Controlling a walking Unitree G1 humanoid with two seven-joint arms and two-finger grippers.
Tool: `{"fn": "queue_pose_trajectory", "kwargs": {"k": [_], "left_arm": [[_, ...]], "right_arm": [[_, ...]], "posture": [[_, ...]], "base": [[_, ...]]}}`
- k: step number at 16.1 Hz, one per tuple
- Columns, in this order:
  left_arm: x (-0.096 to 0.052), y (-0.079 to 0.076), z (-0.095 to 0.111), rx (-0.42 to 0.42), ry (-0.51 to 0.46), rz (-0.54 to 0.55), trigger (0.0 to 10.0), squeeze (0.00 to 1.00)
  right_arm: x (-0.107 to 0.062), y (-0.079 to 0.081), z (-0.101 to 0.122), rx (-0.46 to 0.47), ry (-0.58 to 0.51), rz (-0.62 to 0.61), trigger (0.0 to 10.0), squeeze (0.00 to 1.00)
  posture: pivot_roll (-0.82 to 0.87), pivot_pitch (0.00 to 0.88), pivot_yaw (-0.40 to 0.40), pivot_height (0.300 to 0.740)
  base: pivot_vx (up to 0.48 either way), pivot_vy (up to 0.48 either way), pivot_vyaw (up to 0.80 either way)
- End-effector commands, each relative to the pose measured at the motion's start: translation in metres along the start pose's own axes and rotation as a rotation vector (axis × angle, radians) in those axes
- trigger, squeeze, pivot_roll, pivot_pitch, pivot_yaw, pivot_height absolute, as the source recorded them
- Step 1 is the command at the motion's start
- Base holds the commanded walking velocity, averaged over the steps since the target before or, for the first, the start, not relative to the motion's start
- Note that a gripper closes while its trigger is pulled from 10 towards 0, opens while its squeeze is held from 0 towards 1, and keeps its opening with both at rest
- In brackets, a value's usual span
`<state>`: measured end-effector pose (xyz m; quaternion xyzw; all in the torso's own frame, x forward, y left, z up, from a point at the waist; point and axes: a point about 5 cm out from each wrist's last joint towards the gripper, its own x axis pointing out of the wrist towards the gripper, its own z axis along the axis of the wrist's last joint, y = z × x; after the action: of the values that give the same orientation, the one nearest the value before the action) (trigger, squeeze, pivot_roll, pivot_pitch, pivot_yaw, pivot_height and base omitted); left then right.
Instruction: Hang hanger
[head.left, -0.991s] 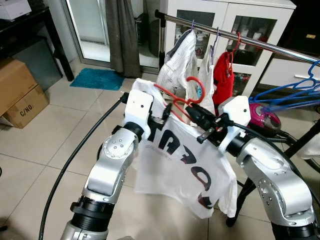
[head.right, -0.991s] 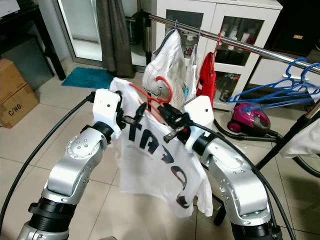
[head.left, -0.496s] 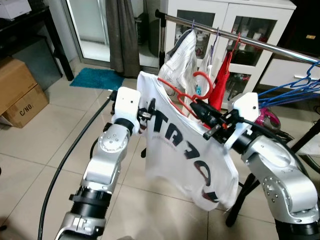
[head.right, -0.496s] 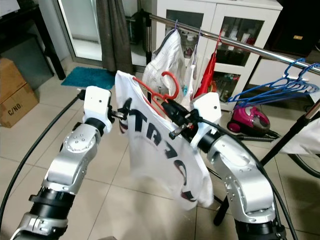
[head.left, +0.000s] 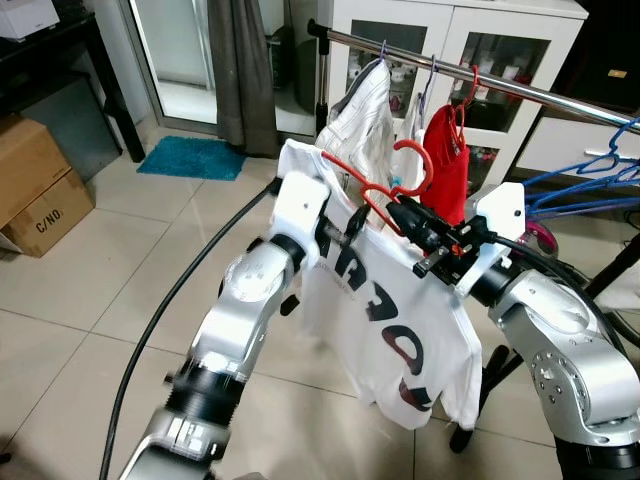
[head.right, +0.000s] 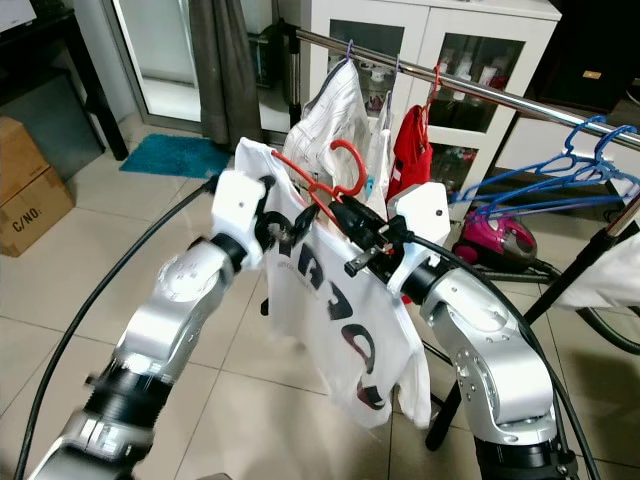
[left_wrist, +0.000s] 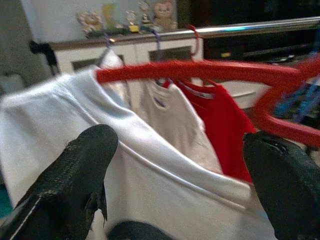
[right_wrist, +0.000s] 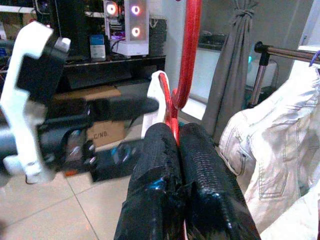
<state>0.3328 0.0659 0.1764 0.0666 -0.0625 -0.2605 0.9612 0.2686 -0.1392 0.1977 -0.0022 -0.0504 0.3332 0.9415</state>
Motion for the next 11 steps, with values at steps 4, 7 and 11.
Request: {"fn": "queue_pose_trajectory", "kwargs": {"k": [4,7,11], "left_arm": [[0.009,0.021,0.005,0.045,-0.01,0.132,10.0,0.0],[0.012,0.025,0.003,0.032,0.017,0.174,10.0,0.0],[0.011,0.036,-0.007,0.075,0.075,0.263,10.0,0.0]], "right_arm": [[0.001,-0.002,0.011,-0.012,-0.062,0.026,0.0,0.0],[0.0,-0.003,0.011,-0.015,-0.063,0.026,0.0,0.0],[-0.002,-0.008,0.013,-0.016,-0.072,0.016,0.0,0.0]], "posture": [[0.0,0.0,-0.019,0.74],[0.0,0.0,-0.018,0.74],[0.0,0.0,-0.023,0.74]], "base": [[0.0,0.0,0.0],[0.0,0.0,0.0],[0.0,0.0,0.0]]}}
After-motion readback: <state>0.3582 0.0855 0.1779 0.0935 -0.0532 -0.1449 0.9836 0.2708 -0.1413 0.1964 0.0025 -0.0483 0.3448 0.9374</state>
